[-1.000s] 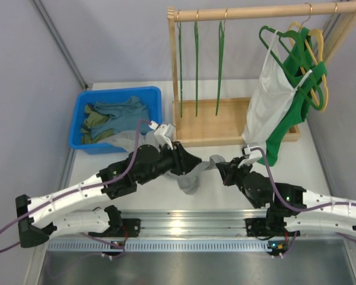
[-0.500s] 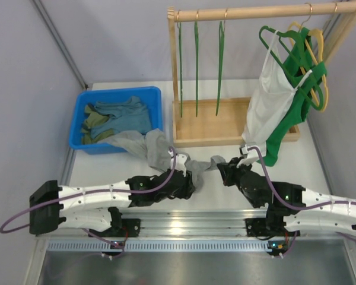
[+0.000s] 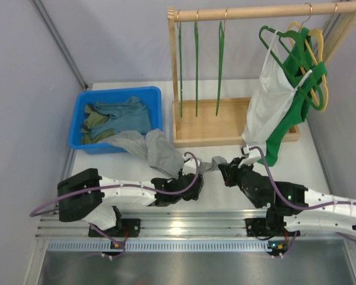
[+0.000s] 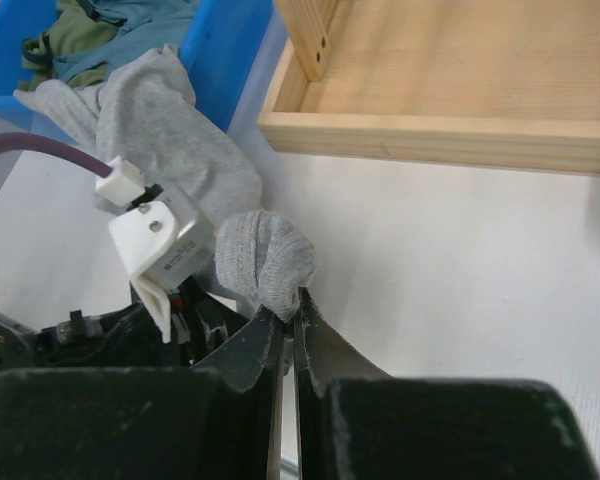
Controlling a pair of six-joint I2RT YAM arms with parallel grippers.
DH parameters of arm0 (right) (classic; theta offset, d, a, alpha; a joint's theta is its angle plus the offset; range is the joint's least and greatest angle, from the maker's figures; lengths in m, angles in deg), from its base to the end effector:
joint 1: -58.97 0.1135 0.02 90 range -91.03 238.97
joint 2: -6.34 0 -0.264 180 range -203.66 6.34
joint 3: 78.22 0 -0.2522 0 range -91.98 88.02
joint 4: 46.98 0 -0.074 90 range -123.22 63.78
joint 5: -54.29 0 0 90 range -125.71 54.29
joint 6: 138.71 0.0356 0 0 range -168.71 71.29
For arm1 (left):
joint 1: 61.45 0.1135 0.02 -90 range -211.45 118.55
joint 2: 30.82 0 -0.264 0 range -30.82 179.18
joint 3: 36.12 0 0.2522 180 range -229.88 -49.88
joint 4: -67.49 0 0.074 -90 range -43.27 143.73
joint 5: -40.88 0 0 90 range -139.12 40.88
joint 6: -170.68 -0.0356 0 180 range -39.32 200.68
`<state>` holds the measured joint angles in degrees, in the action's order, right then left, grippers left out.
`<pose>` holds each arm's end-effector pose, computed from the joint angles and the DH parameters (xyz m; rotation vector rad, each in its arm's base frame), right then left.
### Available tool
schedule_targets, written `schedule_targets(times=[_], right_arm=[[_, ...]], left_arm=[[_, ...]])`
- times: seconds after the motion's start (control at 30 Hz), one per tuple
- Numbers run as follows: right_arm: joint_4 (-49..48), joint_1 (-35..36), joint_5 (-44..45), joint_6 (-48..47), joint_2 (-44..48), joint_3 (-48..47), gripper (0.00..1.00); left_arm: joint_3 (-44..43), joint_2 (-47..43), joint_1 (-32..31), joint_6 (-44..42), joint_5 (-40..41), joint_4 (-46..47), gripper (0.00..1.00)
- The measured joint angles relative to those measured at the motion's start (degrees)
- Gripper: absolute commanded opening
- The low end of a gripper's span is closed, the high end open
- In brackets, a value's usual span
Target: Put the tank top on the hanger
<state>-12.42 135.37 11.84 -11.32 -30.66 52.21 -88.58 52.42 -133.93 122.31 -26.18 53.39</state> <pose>0.0599 0.1359 0.2906 -0.0961 1.8634 0.5804 0.0979 -0.2640 0.1713 0.4313 2.3029 -0.5563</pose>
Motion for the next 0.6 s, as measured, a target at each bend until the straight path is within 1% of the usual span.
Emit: schedule_targets(times=[0.1, 0.27, 0.37, 0.4, 0.5, 0.53, 0.6], right_arm=[[0.2, 0.0, -0.3, 0.3, 0.3, 0.0, 0.00], [0.3, 0.0, -0.8, 0.4, 0.5, 0.0, 0.00], [0.3, 0.0, -0.9, 0.4, 0.5, 0.0, 0.00], [0.3, 0.0, -1.0, 0.4, 0.5, 0.0, 0.00], [0.3, 0.0, -1.1, 0.5, 0.5, 0.0, 0.00], [0.3, 0.0, -1.1, 0.5, 0.5, 0.0, 0.00], [0.3, 0.0, -1.1, 0.7, 0.5, 0.0, 0.00]], left_arm=[[0.0, 2.5, -0.1, -0.5, 0.5, 1.3, 0.49], [0.0, 4.1, -0.8, -1.5, 0.5, 5.0, 0.49], [0.0, 6.0, -1.0, -1.6, 0.6, 6.7, 0.45], [0.0, 6.9, -1.0, -1.6, 0.7, 6.8, 0.40], [0.0, 7.8, -1.1, -1.4, 1.9, 7.6, 0.33], [0.0, 7.8, -1.1, -1.4, 2.2, 7.5, 0.23], [0.0, 8.0, -1.1, -0.9, 3.1, 7.4, 0.10]])
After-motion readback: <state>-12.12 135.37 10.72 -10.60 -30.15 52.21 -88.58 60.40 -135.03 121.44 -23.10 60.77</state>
